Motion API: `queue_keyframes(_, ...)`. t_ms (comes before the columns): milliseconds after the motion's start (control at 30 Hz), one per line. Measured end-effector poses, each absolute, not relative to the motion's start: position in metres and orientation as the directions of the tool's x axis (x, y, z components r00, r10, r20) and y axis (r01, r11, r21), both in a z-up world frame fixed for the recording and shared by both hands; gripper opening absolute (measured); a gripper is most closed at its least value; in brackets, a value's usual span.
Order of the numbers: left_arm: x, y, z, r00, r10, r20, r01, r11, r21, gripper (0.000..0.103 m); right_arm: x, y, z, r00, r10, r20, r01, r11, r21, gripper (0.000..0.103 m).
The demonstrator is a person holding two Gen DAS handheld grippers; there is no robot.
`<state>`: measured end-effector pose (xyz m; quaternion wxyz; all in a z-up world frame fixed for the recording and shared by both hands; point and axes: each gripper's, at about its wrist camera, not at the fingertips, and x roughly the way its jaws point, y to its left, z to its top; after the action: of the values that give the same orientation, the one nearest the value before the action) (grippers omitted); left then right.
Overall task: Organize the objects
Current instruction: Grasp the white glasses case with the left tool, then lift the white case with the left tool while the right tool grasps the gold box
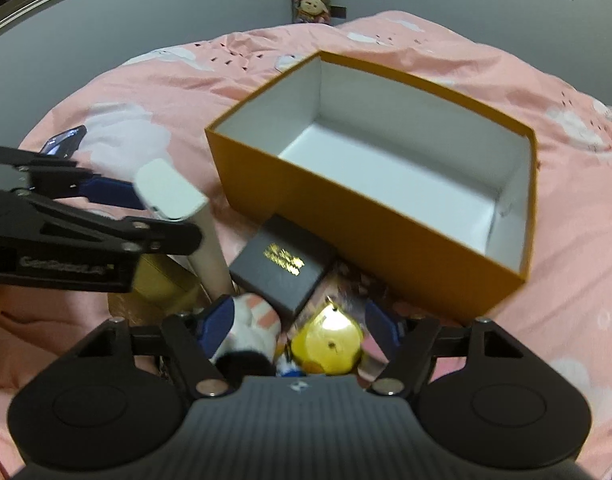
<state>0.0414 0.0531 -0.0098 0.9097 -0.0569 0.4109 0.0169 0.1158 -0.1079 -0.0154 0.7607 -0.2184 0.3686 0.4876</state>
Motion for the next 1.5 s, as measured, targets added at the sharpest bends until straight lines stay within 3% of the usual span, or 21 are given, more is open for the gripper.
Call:
queue_keyframes(167,0.056,0.061,-0.011,0.66,-0.019,-0.751,-0.085,0.991,-0.101,0.071,0.122,-0.087,-0.018,0.228,0.593,-0.772,-0.913,0.405,0.041,0.058)
queue_keyframes(333,0.071,0.064,-0.021,0.643,-0.023,-0.765,-0.087,0.991,-0.103,0.071,0.133,-0.071,-0.028,0.216,0.579,-0.786,-0.91,0.41,0.052,0.053)
queue_keyframes(567,0.09,0.069,-0.042,0.595,-0.057,-0.802,-0.062,0.991,-0.116,0.078,0.147,-0.067,-0.046,0.195,0.554,-0.809,-0.9,0.428,0.076,0.053)
queue_keyframes(900,0.088,0.066,-0.053,0.517,-0.074,-0.853,0.09,0.995,-0.032,0.073,0.155,-0.075,-0.055,0.169,0.552,-0.817,-0.891,0.44,0.113,0.054)
queue_keyframes(1333,0.063,0.075,-0.03,0.635,-0.02,-0.773,-0.025,0.999,-0.045,0.069,0.144,-0.085,-0.034,0.07,0.626,-0.777,-0.896,0.382,0.226,0.054)
queue_keyframes(1500,0.051,0.081,-0.009,0.666,0.027,-0.746,-0.079,0.996,-0.035,0.069,0.128,-0.075,-0.025,-0.018,0.656,-0.755,-0.898,0.322,0.301,0.062)
